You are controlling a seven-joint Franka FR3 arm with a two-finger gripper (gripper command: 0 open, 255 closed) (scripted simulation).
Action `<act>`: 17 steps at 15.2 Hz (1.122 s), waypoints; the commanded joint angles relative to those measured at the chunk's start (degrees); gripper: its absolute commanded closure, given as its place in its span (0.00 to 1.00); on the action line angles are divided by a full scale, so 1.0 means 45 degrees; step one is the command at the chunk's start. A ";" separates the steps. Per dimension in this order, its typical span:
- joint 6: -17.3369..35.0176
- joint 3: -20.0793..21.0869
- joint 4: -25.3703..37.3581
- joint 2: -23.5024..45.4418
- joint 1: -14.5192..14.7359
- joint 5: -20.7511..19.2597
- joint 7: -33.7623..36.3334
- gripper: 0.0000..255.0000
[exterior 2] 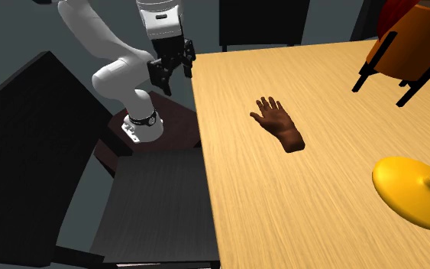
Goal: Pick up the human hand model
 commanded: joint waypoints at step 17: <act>-0.0277 -0.0155 0.8235 0.9325 0.0606 0.1954 0.0801 0.00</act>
